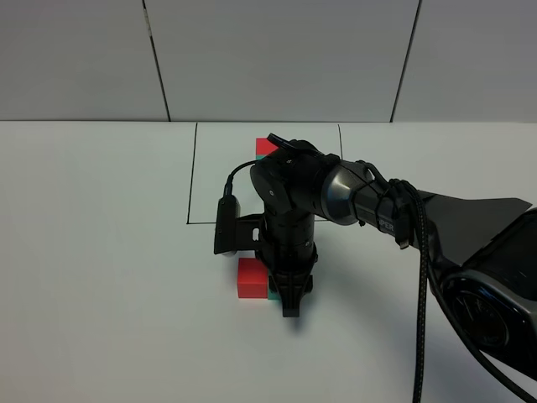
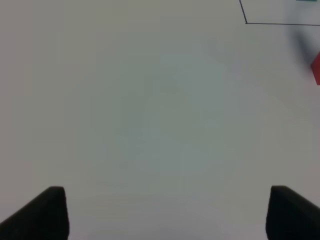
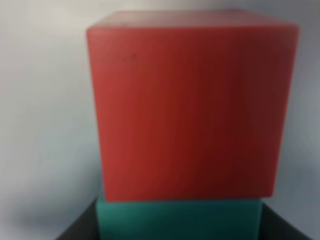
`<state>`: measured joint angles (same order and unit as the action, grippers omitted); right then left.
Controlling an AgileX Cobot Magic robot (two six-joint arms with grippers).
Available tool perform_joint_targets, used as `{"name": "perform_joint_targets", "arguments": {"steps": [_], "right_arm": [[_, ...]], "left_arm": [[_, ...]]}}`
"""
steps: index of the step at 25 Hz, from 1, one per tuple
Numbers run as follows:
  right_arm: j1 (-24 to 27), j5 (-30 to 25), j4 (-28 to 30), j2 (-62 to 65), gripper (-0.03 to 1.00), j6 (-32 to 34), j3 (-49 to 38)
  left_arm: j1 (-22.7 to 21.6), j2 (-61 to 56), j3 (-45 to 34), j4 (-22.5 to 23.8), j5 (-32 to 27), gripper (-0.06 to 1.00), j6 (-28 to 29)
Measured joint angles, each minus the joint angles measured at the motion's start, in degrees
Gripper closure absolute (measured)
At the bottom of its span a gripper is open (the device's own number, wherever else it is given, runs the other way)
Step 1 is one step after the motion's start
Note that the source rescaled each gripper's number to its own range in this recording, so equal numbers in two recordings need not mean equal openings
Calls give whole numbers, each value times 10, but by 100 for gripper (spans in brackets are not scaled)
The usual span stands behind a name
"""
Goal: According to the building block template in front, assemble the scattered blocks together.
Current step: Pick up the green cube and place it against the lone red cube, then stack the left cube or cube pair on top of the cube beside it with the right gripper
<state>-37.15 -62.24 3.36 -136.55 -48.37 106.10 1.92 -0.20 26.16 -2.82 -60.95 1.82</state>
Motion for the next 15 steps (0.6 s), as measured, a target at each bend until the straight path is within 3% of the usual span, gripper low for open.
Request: {"name": "perform_joint_targets", "arguments": {"steps": [4, 5, 6, 10, 12, 15], "right_arm": [[0, 2, 0, 0, 92, 4, 0], [0, 5, -2, 0, 86, 5, 0], [0, 11, -3, 0, 73, 5, 1], [0, 22, 0, 0, 14, 13, 3], [0, 22, 1, 0, 4, 20, 4], [0, 19, 5, 0, -1, 33, 5]], "left_arm": [[0, 0, 0, 0, 0, 15, 0], [0, 0, 0, 0, 0, 15, 0], [0, 0, 0, 0, 0, 15, 0], [0, 0, 0, 0, 0, 15, 0], [0, 0, 0, 0, 0, 15, 0], [0, 0, 0, 0, 0, 15, 0]]}}
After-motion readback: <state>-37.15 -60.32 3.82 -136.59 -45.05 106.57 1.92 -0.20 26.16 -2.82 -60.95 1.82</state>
